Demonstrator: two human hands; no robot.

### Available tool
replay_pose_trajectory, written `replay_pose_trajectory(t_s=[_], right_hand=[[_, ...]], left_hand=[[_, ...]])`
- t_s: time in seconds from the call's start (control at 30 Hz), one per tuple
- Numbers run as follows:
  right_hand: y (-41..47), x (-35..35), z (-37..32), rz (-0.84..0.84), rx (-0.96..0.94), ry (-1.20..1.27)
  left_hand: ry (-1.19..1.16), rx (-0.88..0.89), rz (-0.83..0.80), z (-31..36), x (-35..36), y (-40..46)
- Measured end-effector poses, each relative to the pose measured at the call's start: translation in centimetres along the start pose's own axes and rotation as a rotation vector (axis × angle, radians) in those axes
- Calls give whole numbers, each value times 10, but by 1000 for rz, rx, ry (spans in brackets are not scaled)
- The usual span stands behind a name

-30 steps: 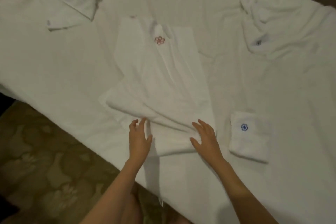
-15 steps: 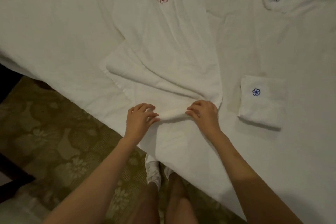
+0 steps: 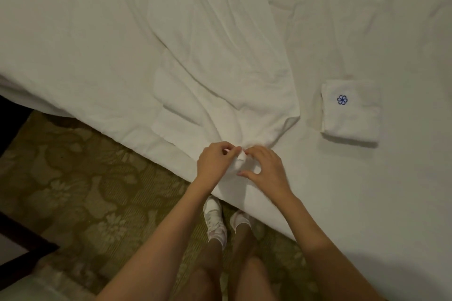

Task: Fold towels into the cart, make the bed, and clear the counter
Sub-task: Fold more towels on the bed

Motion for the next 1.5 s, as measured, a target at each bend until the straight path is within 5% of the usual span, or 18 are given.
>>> replay_pose_trajectory(t_s=[0.2,0.47,0.67,0.93,1.27,1.5], right_hand=[[-4,-8,11,19,100,23],[-27,-44,10,147,149,123],[-48,-87,5,284,128,54],[-96,-107,15,181,94,161],[-126,-115,65,48,80,-42],[-135,-98,63,84,129,126]], left_hand=[[-115,129,-207,1,9,-15],[69,219,-16,14,-18,-36],[281,344,-91,39,-5,-56],[516,436,-89,18,32,-76],[396,158,309,-22,4,-114],[-229,109,358,-29,-19,-154]])
Point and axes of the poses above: each hand's wrist, its own y-axis towards the middle knuckle, its own x-axis out of the palm, z = x × y, the point moved 9 cm from there along y, towards the middle knuckle, and after that the axes turned 1 degree about z, right-handed, at the moved point
